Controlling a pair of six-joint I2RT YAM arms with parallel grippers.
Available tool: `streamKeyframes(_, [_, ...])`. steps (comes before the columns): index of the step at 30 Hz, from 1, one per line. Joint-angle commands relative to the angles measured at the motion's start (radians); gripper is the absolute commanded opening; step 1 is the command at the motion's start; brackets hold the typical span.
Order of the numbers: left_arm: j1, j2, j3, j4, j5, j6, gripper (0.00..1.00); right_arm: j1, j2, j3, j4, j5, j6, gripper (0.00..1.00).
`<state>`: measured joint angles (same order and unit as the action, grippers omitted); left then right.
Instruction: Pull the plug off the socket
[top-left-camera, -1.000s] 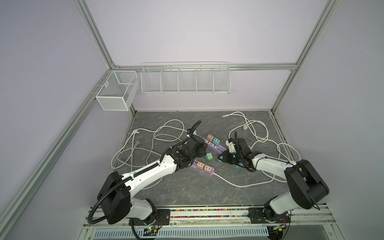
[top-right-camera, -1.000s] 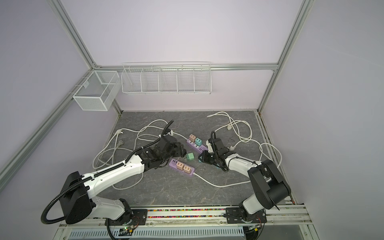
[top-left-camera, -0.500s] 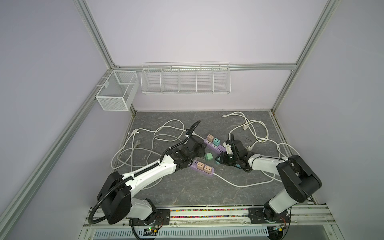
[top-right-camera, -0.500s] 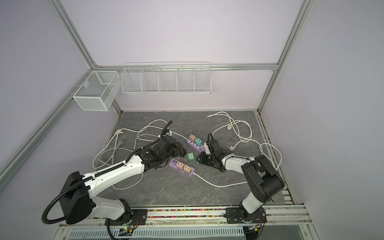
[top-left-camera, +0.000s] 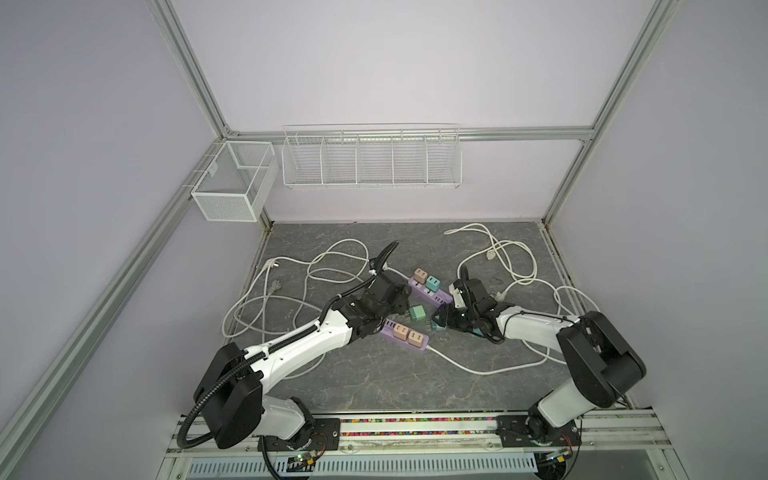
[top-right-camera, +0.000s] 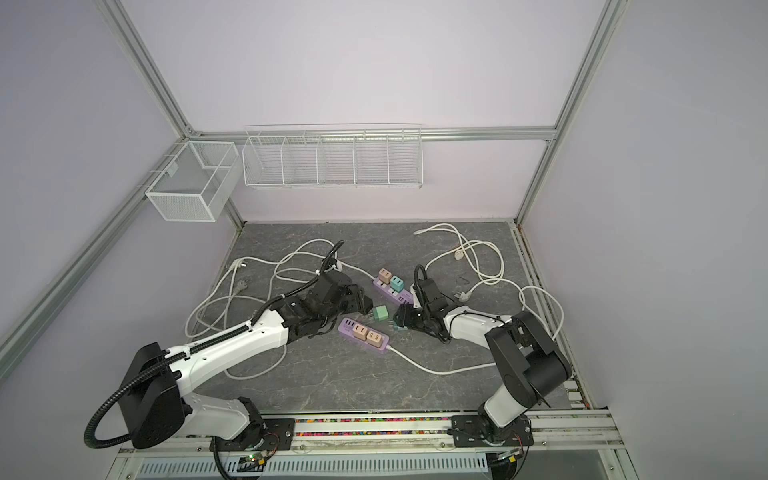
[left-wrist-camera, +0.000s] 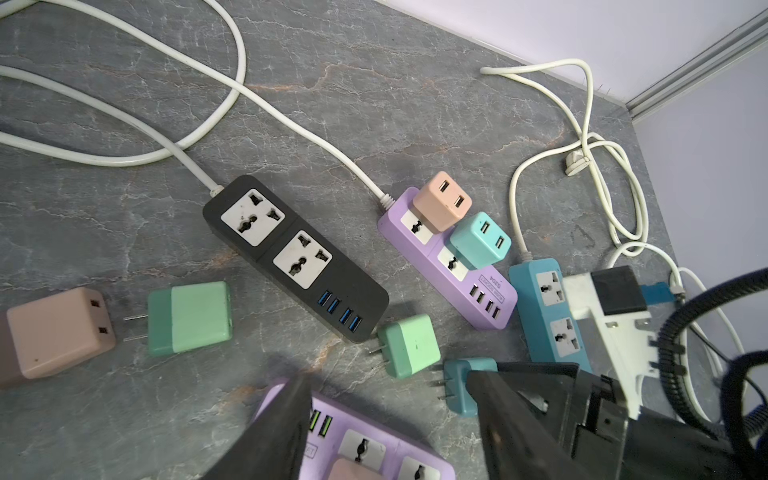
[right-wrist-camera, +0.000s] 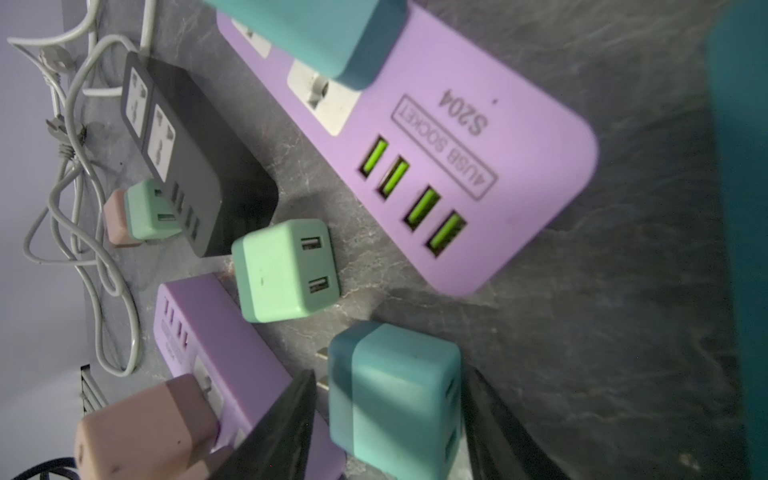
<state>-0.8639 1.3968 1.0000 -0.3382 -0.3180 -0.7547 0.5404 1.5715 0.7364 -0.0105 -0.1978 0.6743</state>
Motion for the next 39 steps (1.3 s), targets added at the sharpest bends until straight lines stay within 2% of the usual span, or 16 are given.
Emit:
streamKeyframes(1, [0.005,-0.021,0.009,-0.001,-0.016,-0.002,0.64,0.004,-0.064,0.020,-0.084,0.072,-0.045,0.67])
streamKeyframes(9, [0.011,-0.036,0.012,0.009,-0.004,0.003,0.65,0.000,-0.150,0.068,-0.204,0.139,-0.126,0.75])
streamKeyframes(17, [0.038,-0.068,0.024,0.001,0.015,0.008,0.66,-0.005,-0.238,0.137,-0.304,0.202,-0.206,0.79])
streamKeyframes(21, [0.056,-0.063,0.040,0.007,0.048,0.006,0.67,-0.007,-0.253,0.234,-0.380,0.203,-0.270,0.80])
streamKeyframes(28, [0.118,0.020,0.079,0.052,0.170,-0.028,0.67,-0.014,-0.181,0.378,-0.512,0.171,-0.357,0.81])
streamKeyframes(34, [0.154,0.143,0.145,0.088,0.237,-0.041,0.66,-0.016,-0.088,0.479,-0.526,0.194,-0.431,0.80])
streamKeyframes(39, [0.181,0.251,0.198,0.104,0.286,-0.066,0.63,-0.015,0.024,0.582,-0.539,0.135,-0.496,0.76])
